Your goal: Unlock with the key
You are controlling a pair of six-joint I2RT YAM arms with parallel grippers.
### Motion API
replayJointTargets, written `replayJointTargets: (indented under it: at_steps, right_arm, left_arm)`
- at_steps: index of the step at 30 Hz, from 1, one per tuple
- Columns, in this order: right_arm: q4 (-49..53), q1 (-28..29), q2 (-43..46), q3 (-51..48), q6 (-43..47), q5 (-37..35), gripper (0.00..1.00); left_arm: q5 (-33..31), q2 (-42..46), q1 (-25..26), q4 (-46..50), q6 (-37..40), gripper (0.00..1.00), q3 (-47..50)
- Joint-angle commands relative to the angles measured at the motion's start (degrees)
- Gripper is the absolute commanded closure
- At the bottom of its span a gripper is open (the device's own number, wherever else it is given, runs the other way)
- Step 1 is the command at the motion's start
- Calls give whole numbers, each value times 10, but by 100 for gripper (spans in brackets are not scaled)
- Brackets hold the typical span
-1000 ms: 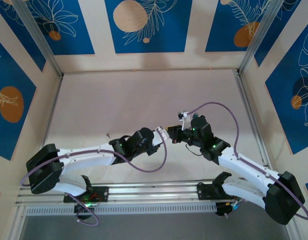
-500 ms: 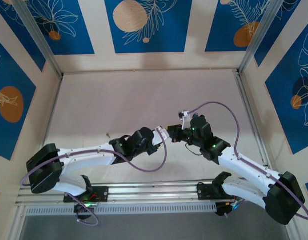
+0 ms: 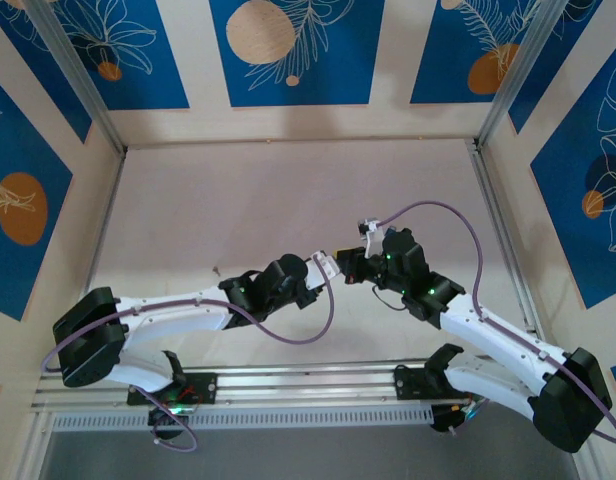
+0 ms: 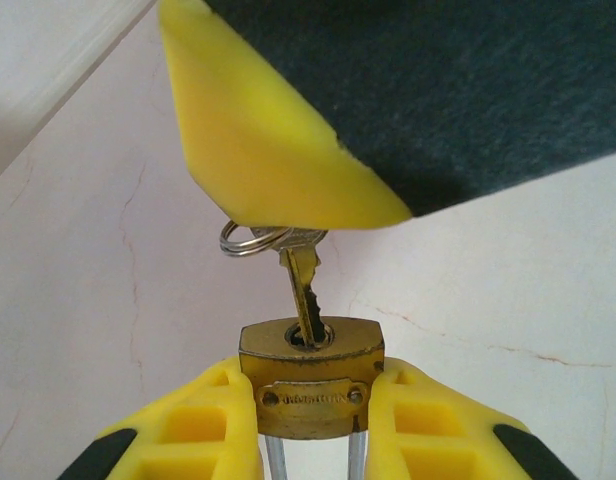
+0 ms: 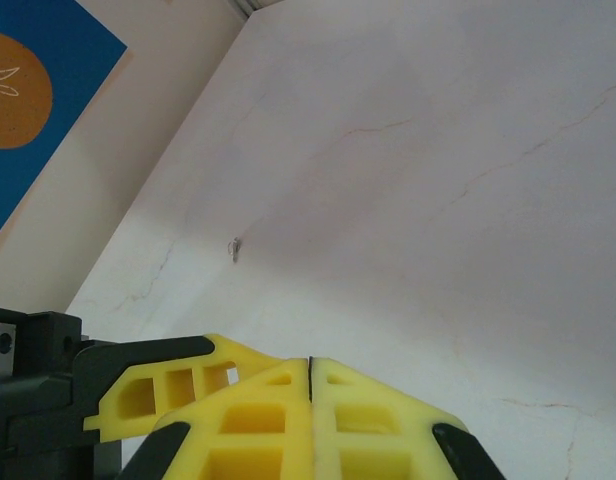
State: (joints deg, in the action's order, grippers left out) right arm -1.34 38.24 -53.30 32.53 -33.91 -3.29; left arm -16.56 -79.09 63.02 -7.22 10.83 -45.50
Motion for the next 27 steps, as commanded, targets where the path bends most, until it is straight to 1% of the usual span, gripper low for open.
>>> replayJointTargets:
  at_steps: [1, 8, 17, 27]
  right_arm:
    - [28, 3, 15, 9, 15, -13, 100]
    - [35, -4, 23, 11, 19, -15, 100]
    - [19, -15, 20, 11, 13, -7, 100]
    - [-7, -17, 6, 5, -6, 21, 100]
  left_arm:
    - [5, -1, 2, -44, -6, 96, -10]
    - [6, -4, 2, -45, -7, 96, -10]
    - [11, -7, 2, -42, -9, 96, -12]
    - [11, -7, 2, -47, -10, 96, -12]
